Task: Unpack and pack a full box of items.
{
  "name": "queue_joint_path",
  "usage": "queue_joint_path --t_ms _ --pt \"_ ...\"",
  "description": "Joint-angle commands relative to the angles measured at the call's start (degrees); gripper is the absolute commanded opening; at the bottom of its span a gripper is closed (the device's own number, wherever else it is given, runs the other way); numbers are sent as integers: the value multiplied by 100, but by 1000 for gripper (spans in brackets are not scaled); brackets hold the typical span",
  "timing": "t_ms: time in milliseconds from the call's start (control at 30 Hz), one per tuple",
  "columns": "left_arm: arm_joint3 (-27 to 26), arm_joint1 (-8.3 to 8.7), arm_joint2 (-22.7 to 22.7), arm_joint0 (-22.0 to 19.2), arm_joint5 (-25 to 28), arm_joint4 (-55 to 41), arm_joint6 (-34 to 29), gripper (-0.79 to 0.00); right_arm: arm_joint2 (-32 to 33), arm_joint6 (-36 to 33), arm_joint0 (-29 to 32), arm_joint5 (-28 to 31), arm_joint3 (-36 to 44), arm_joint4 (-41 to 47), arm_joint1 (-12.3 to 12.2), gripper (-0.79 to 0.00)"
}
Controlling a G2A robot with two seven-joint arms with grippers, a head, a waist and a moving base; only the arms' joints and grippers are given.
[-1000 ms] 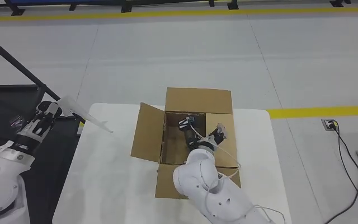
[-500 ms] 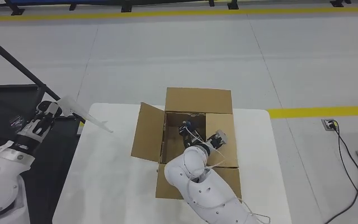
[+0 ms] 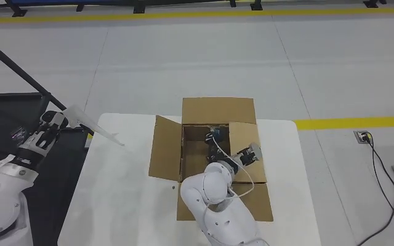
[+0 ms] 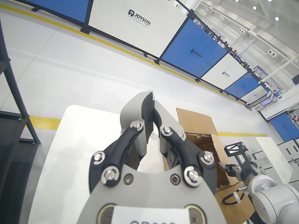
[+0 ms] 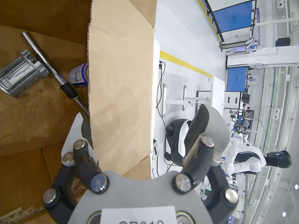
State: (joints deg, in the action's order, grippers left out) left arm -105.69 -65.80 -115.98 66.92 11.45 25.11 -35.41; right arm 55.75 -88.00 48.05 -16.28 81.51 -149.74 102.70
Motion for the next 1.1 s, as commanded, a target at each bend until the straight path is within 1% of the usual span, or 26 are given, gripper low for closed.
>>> queue_joint_path --t_ms 0,367,433,600,767,1000,1067 --pt "0 0 0 0 0 0 0 -785 55 0 93 0 200 -189 55 0" --pt "0 0 0 0 0 0 0 -785 536 14 423 -14 1076 -1221 284 0" --pt "0 0 0 0 0 0 0 -785 695 19 478 -20 1200 -1491 323 0" --pt "0 0 0 0 0 0 0 -785 1187 120 528 -120 1430 -1663 417 0" --pt "0 0 0 0 0 0 0 -785 1747 228 564 -227 1535 -1455 463 0" --pt "0 0 0 0 0 0 0 -785 2522 671 701 -257 1595 -639 431 0" --pt "0 0 0 0 0 0 0 -785 2699 837 753 -288 1683 -244 405 0"
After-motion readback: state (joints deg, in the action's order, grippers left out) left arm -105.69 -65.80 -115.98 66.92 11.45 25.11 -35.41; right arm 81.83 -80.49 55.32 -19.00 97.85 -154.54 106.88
